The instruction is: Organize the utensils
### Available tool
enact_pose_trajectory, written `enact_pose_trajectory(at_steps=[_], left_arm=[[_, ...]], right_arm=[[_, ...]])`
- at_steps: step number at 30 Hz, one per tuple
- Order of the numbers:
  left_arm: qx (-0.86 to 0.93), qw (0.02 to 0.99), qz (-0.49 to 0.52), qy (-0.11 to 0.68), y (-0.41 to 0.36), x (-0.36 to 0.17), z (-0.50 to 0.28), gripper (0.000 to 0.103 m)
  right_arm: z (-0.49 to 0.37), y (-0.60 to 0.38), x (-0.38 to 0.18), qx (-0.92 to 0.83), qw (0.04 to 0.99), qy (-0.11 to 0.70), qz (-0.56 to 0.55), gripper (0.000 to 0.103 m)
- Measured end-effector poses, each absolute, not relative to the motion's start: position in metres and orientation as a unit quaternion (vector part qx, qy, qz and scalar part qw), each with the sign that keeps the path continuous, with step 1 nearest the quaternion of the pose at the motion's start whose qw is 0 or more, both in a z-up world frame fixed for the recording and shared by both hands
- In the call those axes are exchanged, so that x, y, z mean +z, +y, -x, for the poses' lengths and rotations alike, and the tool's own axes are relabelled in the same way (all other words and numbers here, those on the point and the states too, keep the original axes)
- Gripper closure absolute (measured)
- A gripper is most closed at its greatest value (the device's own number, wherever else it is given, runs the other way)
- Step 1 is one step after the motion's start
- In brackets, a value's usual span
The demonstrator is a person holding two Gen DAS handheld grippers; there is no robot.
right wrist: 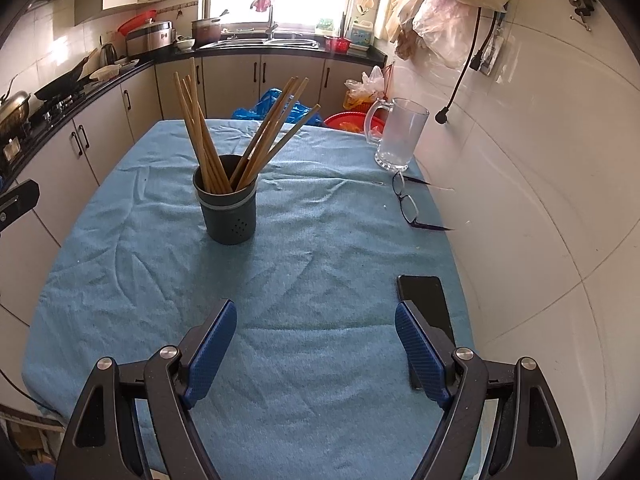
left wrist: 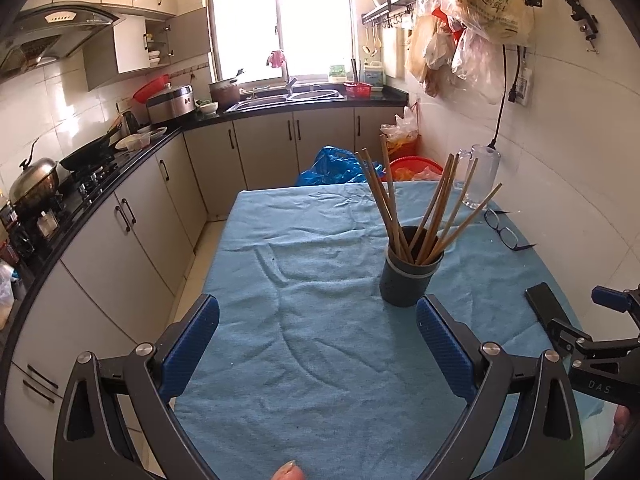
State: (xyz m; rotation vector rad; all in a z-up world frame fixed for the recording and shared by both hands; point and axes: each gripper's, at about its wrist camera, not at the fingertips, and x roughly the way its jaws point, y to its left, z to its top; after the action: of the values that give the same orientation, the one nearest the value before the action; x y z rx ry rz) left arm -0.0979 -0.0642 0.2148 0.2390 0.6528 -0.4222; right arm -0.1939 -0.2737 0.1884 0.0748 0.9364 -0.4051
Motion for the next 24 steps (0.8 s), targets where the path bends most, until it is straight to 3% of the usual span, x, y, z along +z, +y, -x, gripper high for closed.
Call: enact_pose_trajectory(at_steps=[24], left_arm=[[-0.164, 0.919, -0.13, 0.334, -0.065, 0.209, 0.112, 0.005]], right_arm=[[0.205, -0.271, 0.187, -0.188, 0.873, 0.449, -0.031, 0.018]])
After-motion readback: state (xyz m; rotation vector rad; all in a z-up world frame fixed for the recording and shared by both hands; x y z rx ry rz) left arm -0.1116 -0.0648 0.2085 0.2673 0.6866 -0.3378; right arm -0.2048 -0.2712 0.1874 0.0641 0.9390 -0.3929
